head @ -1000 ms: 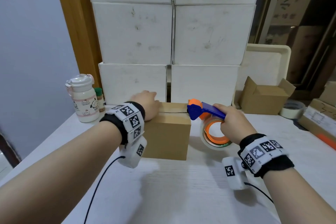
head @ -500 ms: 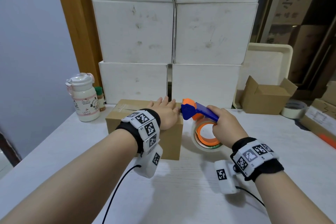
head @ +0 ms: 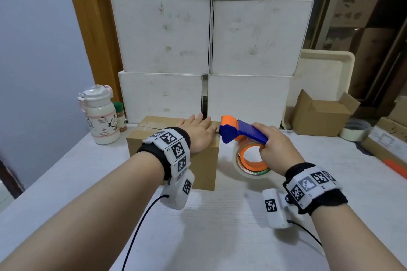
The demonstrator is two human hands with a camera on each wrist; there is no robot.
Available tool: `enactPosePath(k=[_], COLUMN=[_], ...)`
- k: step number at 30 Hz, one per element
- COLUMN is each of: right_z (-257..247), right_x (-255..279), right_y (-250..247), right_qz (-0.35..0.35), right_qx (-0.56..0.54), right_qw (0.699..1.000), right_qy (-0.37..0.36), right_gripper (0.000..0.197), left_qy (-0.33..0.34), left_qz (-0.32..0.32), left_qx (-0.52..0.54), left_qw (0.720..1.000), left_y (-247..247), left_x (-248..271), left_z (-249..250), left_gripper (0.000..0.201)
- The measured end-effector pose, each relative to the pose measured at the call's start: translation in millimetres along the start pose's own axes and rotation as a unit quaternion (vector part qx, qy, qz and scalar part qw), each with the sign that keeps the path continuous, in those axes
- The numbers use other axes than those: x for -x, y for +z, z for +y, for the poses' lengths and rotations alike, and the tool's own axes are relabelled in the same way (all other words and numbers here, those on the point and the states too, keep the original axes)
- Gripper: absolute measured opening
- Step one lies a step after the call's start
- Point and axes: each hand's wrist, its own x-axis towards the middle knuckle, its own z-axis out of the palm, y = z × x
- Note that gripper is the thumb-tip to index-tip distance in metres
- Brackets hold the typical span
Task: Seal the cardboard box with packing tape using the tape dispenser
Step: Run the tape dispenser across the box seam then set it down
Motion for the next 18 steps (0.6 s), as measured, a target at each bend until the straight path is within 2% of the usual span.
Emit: enactPosePath(k=[10, 15, 18], right_z=[14.0, 25.2, 40.3], right_x=[2.0, 1.5, 9.7], right_y=[7.2, 8.0, -3.7], right_qz=[-0.004, -0.003, -0.011], right_qx=[-0.023, -0.022, 0.018], right_qw=[1.0, 1.0, 1.0], right_qy=[-0.006, -0.013, 0.02], right_gripper=[0.063, 0.067, 0.068], left_qy=[0.033, 0.016, -0.004], left_qz=[-0.006, -0.008, -0.001], left_qx=[-0.037, -0.019, 0.007], left_qw=[0.999, 1.0, 1.0], left_y=[0.3, 4.5, 2.4], left_x=[1.5, -5.5, -1.3], left_z=[-1.1, -6.2, -6.5], left_gripper=[0.052, 0.061, 0.066])
